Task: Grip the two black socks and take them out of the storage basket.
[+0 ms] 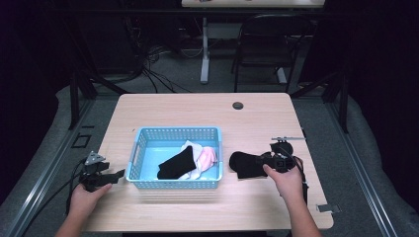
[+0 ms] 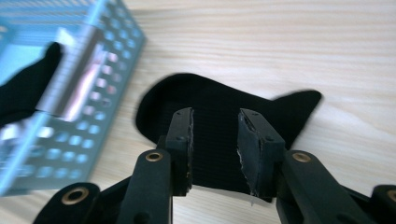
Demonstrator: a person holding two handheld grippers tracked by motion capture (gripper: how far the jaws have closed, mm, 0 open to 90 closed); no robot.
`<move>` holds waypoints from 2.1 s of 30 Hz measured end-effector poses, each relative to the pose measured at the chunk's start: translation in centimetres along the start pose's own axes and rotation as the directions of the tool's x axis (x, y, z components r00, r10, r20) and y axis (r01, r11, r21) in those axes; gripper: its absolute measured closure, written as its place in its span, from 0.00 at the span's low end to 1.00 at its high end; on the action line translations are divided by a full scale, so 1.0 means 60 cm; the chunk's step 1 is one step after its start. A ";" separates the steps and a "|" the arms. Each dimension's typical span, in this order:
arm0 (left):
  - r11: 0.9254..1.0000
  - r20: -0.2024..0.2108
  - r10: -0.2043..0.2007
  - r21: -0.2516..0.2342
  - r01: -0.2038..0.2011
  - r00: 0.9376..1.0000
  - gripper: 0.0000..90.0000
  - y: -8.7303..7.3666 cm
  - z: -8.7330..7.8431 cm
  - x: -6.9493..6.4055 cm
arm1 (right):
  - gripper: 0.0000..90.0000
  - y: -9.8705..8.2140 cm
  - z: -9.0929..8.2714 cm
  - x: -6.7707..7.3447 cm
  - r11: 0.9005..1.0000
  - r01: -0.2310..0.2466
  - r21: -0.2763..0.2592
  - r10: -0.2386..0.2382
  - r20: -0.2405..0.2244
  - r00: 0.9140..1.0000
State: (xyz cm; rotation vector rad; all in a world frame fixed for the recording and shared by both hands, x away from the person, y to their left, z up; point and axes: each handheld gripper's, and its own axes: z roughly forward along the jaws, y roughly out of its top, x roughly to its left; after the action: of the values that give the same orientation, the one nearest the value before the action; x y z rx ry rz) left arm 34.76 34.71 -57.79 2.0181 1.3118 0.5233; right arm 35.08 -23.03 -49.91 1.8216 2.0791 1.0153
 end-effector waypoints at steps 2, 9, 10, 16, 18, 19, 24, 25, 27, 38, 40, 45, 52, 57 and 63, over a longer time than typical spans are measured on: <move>1.000 0.003 0.001 -0.002 -0.001 1.000 0.29 0.001 -0.001 0.000 | 0.73 0.011 -0.007 0.011 1.000 0.017 0.001 -0.017 -0.024 1.000; 1.000 0.004 0.003 -0.005 -0.003 1.000 0.29 0.001 -0.002 0.000 | 0.73 0.056 -0.008 0.074 0.997 0.077 -0.021 -0.078 -0.105 0.991; 1.000 0.004 0.003 -0.005 -0.003 1.000 0.29 0.001 -0.002 0.000 | 0.73 0.056 -0.008 0.074 0.997 0.077 -0.021 -0.078 -0.105 0.991; 1.000 0.003 0.002 -0.007 -0.002 1.000 0.29 0.002 -0.002 0.000 | 0.73 0.080 0.009 0.129 0.985 0.172 -0.006 -0.171 -0.114 0.979; 1.000 0.004 0.002 -0.008 -0.002 1.000 0.29 0.002 -0.003 0.000 | 0.73 0.088 0.014 0.145 0.981 0.195 0.003 -0.193 -0.122 0.974; 1.000 0.005 0.002 -0.008 -0.002 1.000 0.29 0.002 -0.003 0.000 | 0.73 0.092 0.017 0.153 0.979 0.204 0.002 -0.202 -0.128 0.971; 1.000 0.005 0.000 -0.010 0.000 1.000 0.29 0.003 -0.004 0.001 | 0.73 0.109 0.035 0.188 0.968 0.246 0.041 -0.237 -0.163 0.958; 1.000 0.005 0.001 -0.010 -0.001 1.000 0.29 0.003 -0.004 0.002 | 0.73 0.111 0.039 0.195 0.966 0.253 0.051 -0.241 -0.166 0.956; 1.000 0.006 0.003 -0.011 -0.003 1.000 0.29 0.003 -0.004 0.002 | 0.72 0.118 0.054 0.214 0.959 0.276 0.070 -0.260 -0.182 0.948; 1.000 0.008 -0.002 -0.014 0.002 1.000 0.29 0.003 -0.005 0.002 | 0.70 0.129 0.116 0.266 0.943 0.291 0.158 -0.255 -0.217 0.942; 1.000 0.008 -0.001 -0.017 0.001 1.000 0.29 0.003 -0.006 0.002 | 0.68 0.130 0.130 0.275 0.936 0.301 0.181 -0.261 -0.213 0.941; 1.000 0.009 -0.001 -0.019 0.001 1.000 0.29 0.004 -0.006 0.003 | 0.61 0.126 0.169 0.296 0.912 0.321 0.257 -0.275 -0.200 0.940; 1.000 0.011 -0.003 -0.021 0.003 1.000 0.29 0.004 -0.006 0.003 | 0.59 0.117 0.219 0.312 0.890 0.301 0.343 -0.256 -0.172 0.951; 1.000 0.011 -0.002 -0.024 0.003 1.000 0.29 0.004 -0.007 0.003 | 0.56 0.110 0.250 0.314 0.882 0.261 0.393 -0.222 -0.142 0.965; 1.000 0.011 -0.002 -0.024 0.003 1.000 0.29 0.004 -0.007 0.003 | 0.54 0.106 0.267 0.317 0.849 0.257 0.461 -0.217 -0.138 0.966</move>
State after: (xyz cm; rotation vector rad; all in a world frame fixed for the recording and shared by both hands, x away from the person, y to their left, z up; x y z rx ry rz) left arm 34.74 34.96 -57.30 1.9964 1.2952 0.5239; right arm 44.88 0.56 -52.60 1.6634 2.7094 0.5490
